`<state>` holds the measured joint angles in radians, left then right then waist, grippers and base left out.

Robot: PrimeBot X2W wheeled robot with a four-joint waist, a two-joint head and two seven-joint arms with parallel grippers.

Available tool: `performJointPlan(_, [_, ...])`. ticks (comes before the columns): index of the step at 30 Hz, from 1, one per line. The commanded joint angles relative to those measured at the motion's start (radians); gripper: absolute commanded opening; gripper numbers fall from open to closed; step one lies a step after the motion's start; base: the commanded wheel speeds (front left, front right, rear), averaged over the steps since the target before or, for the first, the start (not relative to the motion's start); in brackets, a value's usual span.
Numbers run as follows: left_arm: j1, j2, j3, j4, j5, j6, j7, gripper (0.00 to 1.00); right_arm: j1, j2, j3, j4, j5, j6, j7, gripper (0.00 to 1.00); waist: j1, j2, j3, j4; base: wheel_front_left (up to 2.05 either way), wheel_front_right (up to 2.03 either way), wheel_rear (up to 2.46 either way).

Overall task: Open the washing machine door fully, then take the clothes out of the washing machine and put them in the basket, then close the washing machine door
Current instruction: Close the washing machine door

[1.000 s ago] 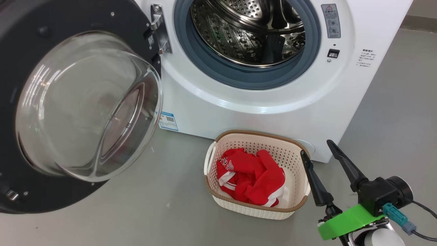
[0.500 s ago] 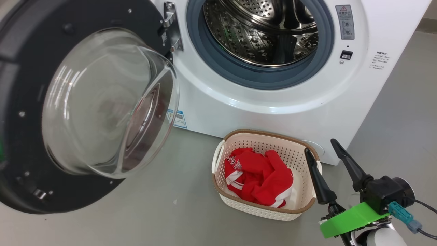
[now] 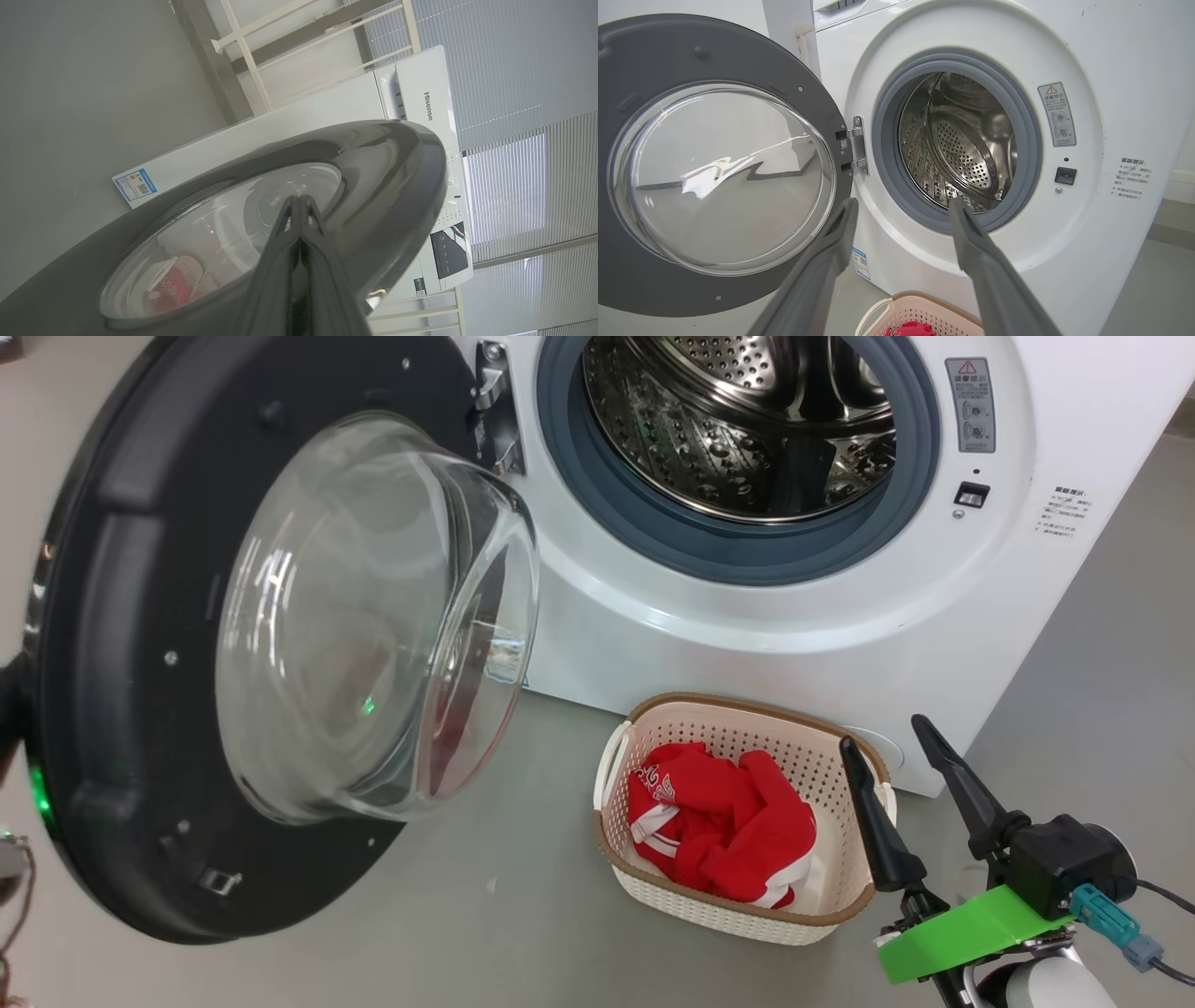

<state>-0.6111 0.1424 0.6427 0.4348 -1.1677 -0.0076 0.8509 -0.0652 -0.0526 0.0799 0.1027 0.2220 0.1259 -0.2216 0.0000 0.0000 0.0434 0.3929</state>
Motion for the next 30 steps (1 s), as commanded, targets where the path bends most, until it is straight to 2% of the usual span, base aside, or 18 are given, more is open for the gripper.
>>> performJointPlan(1, [0.014, 0.015, 0.004, -0.046, -0.022, 0.006, 0.025, 0.00, -0.021, 0.000, 0.019, -0.023, 0.005, 0.005, -0.012, 1.00, 0.0000, 0.0000, 0.001, 0.001, 0.00, 0.00, 0.00])
performJointPlan(3, [0.036, -0.019, 0.003, -0.107, -0.048, 0.019, 0.051, 0.00, -0.019, 0.001, 0.017, -0.022, 0.008, 0.005, -0.013, 1.00, 0.0000, 0.0000, 0.002, 0.003, 0.00, 0.00, 0.00])
performJointPlan(8, [0.079, -0.061, -0.021, -0.198, -0.073, 0.035, 0.080, 0.00, -0.023, 0.002, 0.017, -0.021, 0.009, 0.005, -0.015, 1.00, 0.0000, 0.0000, 0.007, 0.002, 0.00, 0.00, 0.00])
performJointPlan(16, [0.130, -0.091, -0.093, -0.327, -0.167, 0.057, 0.071, 0.00, -0.032, 0.002, 0.017, -0.017, 0.016, 0.005, -0.019, 1.00, 0.0000, 0.0000, 0.018, -0.010, 0.00, 0.00, 0.00])
performJointPlan(22, [0.195, -0.092, -0.228, -0.421, -0.305, 0.093, -0.011, 0.00, -0.040, 0.002, 0.028, -0.009, 0.025, 0.005, -0.024, 1.00, 0.0000, 0.0000, 0.023, -0.024, 0.00, 0.00, 0.00])
performJointPlan(30, [0.269, -0.092, -0.341, -0.494, -0.374, 0.121, -0.104, 0.00, -0.048, 0.002, 0.040, 0.003, 0.038, 0.005, -0.030, 1.00, 0.0000, 0.0000, 0.024, -0.044, 0.00, 0.00, 0.00])
